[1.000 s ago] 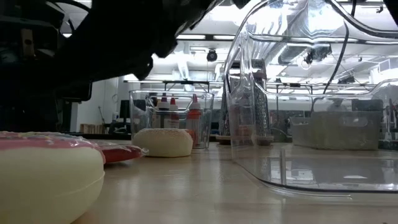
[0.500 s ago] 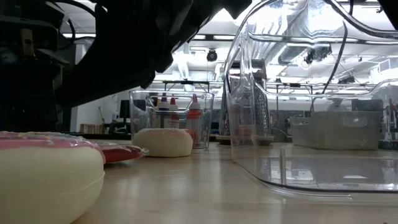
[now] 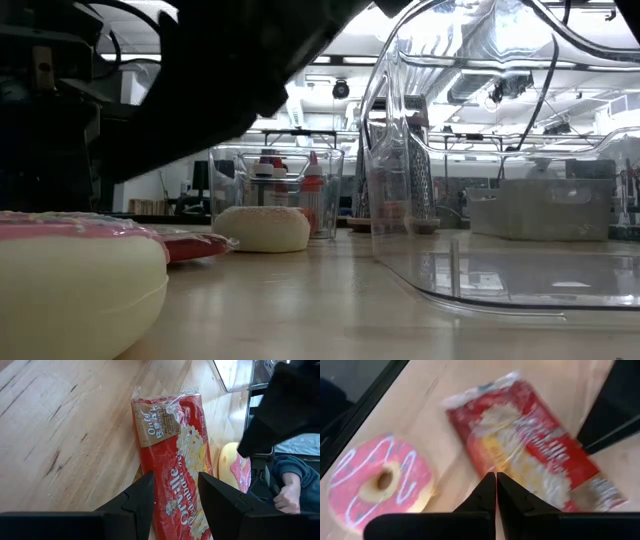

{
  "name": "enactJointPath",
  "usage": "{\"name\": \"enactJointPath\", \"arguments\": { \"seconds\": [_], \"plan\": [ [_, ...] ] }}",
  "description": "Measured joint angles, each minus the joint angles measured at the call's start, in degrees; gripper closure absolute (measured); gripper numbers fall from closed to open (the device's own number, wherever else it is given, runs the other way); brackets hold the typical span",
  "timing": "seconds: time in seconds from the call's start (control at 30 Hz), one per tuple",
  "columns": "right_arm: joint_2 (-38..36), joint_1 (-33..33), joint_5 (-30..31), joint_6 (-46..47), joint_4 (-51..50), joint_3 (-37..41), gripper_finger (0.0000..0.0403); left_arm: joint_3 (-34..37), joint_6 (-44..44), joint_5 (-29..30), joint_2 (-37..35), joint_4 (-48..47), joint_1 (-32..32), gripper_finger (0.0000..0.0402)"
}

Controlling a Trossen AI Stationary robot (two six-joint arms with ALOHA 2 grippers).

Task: Pick & Place Food Item
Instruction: Put the popcorn bag into the bottom transparent bin

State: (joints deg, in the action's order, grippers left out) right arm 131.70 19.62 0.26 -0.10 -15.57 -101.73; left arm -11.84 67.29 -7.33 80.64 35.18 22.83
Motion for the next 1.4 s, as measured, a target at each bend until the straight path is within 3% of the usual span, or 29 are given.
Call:
{"name": "enactJointPath", "arguments": {
  "seconds": [0.23, 0.6, 1.4],
  "plan": [
    [0.09, -0.37, -3.16, -0.15, -3.93, -2.45, 0.0400, 0.00, 0.02, 0.00, 0.00, 0.00, 0.00, 0.0256],
    [0.00, -1.44, -3.22, 0.20, -11.21, -7.21, 0.0400, 0.00, 0.15, 0.00, 0.00, 0.02, 0.00, 0.0256],
    [2.02, -2.16, -2.83, 3.40, -4.01, -1.33, 0.0401, 0.02, 0.47, -0.77, 0.00, 0.80, 0.02, 0.0256]
  ]
}}
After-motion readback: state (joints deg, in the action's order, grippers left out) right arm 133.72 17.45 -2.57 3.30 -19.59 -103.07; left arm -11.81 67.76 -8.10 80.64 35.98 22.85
